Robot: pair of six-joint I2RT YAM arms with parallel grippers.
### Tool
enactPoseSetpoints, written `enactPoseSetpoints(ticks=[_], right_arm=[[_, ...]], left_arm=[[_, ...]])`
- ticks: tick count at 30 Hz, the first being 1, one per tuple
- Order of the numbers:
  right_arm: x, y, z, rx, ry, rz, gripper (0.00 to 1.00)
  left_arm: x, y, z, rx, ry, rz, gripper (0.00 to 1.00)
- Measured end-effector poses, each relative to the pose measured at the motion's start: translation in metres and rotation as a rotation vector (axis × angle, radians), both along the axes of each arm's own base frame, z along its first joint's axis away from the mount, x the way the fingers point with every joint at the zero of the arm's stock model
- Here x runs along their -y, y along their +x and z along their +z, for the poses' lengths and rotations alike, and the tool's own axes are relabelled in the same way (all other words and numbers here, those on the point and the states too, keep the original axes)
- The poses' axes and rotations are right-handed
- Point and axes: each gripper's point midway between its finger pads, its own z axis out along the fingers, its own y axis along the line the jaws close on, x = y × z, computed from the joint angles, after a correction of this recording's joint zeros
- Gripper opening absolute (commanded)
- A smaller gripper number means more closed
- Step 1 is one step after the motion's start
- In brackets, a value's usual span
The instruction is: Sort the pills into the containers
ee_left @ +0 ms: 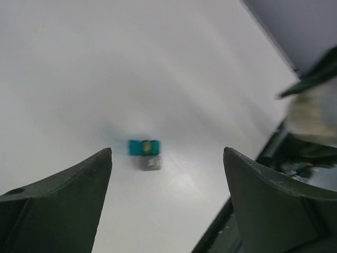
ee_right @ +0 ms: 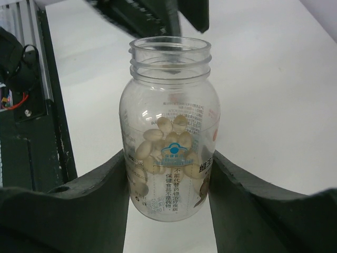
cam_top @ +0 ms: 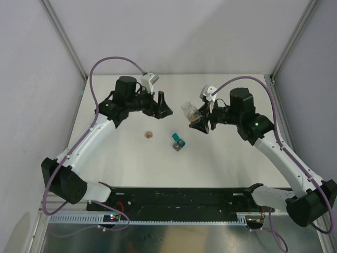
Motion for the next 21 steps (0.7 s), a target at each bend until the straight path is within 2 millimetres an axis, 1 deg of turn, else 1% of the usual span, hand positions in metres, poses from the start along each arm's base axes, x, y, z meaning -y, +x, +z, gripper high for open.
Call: enactPoseSetpoints(ticks=[2, 4, 6, 9, 13, 15, 17, 21], right_arm=[[0.002, -0.002, -0.005, -0.005, -0.015, 0.004, 0.0], [0.004, -0.005, -0.012, -0.009, -0.031, 0.009, 0.0], [0.007, -0.01, -0.021, -0.019, -0.049, 0.014, 0.0], [0.012, -0.018, -0.033, -0.036, -0.072, 0.019, 0.0], [0.017, -0.023, -0.044, -0.043, -0.091, 0.019, 0.0], [0.02, -0.023, -0.049, -0.051, -0.097, 0.012, 0.0], [0.025, -0.021, -0.053, -0.061, -0.102, -0.003, 0.0], [0.036, -0.017, -0.061, -0.08, -0.107, -0.038, 0.0]], left_arm=[[-0.015, 0.012, -0.018, 0.002, 0.058, 0.053, 0.9], [-0.03, 0.024, -0.044, -0.008, 0.144, 0.102, 0.9], [-0.039, 0.032, -0.071, -0.03, 0.227, 0.126, 0.9], [-0.053, 0.04, -0.117, -0.088, 0.369, 0.143, 0.89], [-0.068, 0.044, -0.164, -0.159, 0.513, 0.142, 0.88], [-0.075, 0.044, -0.183, -0.187, 0.572, 0.136, 0.88], [-0.08, 0.043, -0.196, -0.209, 0.616, 0.128, 0.88], [-0.086, 0.041, -0.214, -0.241, 0.67, 0.113, 0.87]])
